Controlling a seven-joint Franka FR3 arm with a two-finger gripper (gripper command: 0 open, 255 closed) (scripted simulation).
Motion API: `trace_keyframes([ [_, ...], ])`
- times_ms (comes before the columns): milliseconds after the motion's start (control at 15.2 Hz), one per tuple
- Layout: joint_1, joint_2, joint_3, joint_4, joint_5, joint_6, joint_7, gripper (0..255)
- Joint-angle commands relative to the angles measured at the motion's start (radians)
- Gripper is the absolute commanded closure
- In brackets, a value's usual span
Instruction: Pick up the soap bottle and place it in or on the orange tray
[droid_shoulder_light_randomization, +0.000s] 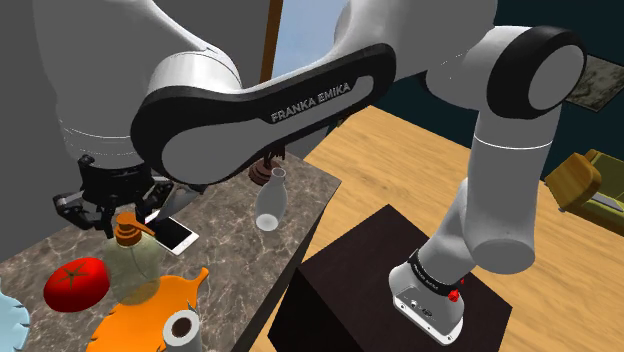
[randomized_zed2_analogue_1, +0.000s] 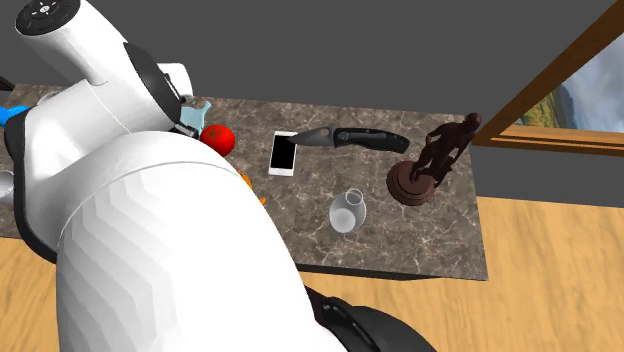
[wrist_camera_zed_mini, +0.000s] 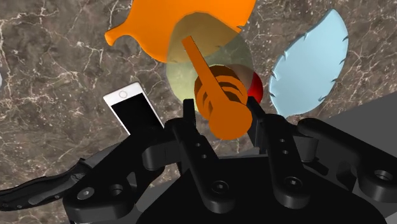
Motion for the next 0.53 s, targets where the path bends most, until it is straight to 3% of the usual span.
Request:
trace_keyframes([
  [0, 0.002, 0.009, -0.004, -0.012, -0.008, 0.021, 0.006, 255],
  [462, 0.012, 0.049, -0.022, -0.051, -0.039, 0.094, 0.028, 255],
])
